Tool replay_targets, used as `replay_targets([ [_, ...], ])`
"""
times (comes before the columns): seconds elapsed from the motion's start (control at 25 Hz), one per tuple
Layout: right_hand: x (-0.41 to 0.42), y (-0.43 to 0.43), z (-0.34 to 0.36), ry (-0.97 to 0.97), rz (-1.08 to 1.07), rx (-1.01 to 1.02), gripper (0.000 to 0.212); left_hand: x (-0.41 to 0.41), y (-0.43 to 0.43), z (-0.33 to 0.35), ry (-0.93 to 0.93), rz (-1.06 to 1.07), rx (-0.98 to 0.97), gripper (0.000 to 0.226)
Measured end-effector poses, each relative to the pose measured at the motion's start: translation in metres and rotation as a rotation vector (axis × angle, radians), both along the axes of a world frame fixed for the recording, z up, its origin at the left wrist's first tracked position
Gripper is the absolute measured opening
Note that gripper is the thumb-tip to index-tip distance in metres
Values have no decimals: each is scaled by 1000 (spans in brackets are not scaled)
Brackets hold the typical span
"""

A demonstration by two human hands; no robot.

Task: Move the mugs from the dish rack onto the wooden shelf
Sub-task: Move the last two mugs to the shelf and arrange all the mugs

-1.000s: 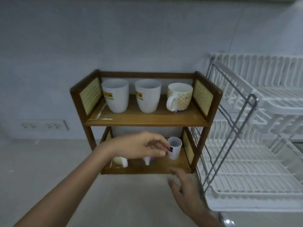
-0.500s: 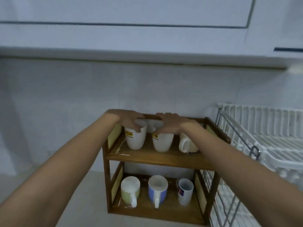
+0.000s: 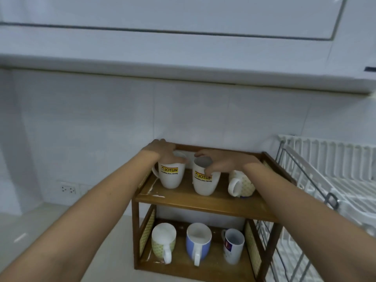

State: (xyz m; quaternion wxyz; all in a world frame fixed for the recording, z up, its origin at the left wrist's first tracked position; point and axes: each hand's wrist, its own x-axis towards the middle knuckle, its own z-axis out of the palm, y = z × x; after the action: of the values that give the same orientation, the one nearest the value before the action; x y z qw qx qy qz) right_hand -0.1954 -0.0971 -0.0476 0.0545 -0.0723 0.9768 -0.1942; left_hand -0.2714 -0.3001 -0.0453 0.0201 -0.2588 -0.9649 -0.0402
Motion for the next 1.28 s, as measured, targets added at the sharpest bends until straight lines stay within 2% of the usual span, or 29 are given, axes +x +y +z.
replay_targets([
  [0.16,-7,3,4,-20,-18,88,77,-6,-9,8,-139,-91,28,81],
  [0.44,-9,4,1,-19,-30,134,80,-8,-11,-3,-58,-119,115,81],
  [0.6,1,19,22,-167,-134,75,90,-5,-6,-2,-33,-138,102,82],
  [0.64,6,27,32,-240,-174,135,88,-2,-2,-1,-27,-158,145,81],
  [0.76,22,44,42,-451,-184,482,87,13,23,3,-86,-269,242,80],
  [0.84,31,51,35,-364,-181,544,82,25,46,1,-121,-300,187,90],
  [0.92,40,51,29,-241,-185,526,77,32,63,-3,-95,-290,114,90],
  [1.04,45,54,23,-189,-276,546,76,33,75,-7,-89,-261,100,81],
  [1.16,51,54,14,-92,-412,643,79,30,76,-7,-85,-242,82,84],
  [1.28,53,54,10,-81,-414,670,83,28,75,-9,-75,-243,67,88],
])
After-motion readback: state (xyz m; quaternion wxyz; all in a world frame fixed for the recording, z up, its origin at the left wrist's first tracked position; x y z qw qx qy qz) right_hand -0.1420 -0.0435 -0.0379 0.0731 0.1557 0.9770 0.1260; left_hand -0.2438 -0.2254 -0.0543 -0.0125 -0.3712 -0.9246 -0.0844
